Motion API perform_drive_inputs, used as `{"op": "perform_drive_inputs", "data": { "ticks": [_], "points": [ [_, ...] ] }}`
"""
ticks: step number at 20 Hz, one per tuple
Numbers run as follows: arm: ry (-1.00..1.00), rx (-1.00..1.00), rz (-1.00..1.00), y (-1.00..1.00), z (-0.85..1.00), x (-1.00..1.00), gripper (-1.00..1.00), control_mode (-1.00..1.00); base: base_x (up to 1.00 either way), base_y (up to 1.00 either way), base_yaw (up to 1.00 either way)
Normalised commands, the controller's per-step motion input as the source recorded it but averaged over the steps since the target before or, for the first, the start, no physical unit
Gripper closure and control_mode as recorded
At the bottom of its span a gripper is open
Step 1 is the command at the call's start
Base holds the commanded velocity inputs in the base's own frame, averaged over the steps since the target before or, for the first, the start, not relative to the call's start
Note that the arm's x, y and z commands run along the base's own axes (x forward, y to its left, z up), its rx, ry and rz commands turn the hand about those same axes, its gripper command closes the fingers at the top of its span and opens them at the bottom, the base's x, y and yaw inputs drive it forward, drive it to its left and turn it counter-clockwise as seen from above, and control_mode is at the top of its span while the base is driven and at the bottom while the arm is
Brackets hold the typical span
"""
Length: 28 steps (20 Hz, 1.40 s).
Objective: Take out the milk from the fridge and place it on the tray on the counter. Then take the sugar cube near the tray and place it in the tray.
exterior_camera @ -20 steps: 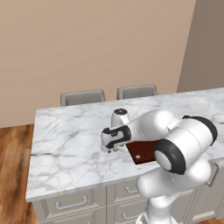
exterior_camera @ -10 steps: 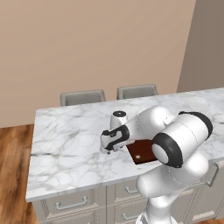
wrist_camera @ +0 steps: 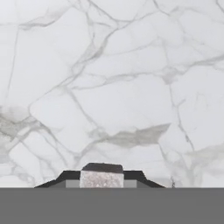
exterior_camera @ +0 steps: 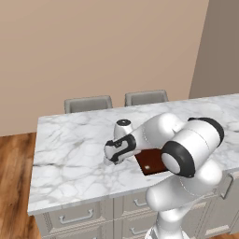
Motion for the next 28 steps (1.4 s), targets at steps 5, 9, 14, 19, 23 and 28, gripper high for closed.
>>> {"op": "perform_drive_inputs", "data": {
  "ticks": [5, 9, 14, 19, 23, 28],
  "points": [
    [0.00, 0.00, 0.00, 0.01, -0.05, -0.02, 1.00, -1.00, 0.00, 0.00, 0.00],
    [0.00, 0.00, -0.06, 0.00, 0.44, -0.21, 1.00, -1.00, 0.00, 0.00, 0.00],
    [-0.01, 0.00, -0.02, -0.49, 0.79, -0.18, 1.00, -1.00, 0.00, 0.00, 0.00],
    [-0.02, 0.01, -0.22, -0.85, 0.30, -0.27, 1.00, -1.00, 0.00, 0.00, 0.00],
    [0.00, 0.00, -0.25, -0.74, 0.00, 0.00, 1.00, -1.00, 0.00, 0.00, 0.00],
    [0.01, 0.00, -0.10, -0.42, -0.06, 0.32, 1.00, -1.00, 0.00, 0.00, 0.00]
  ]
}}
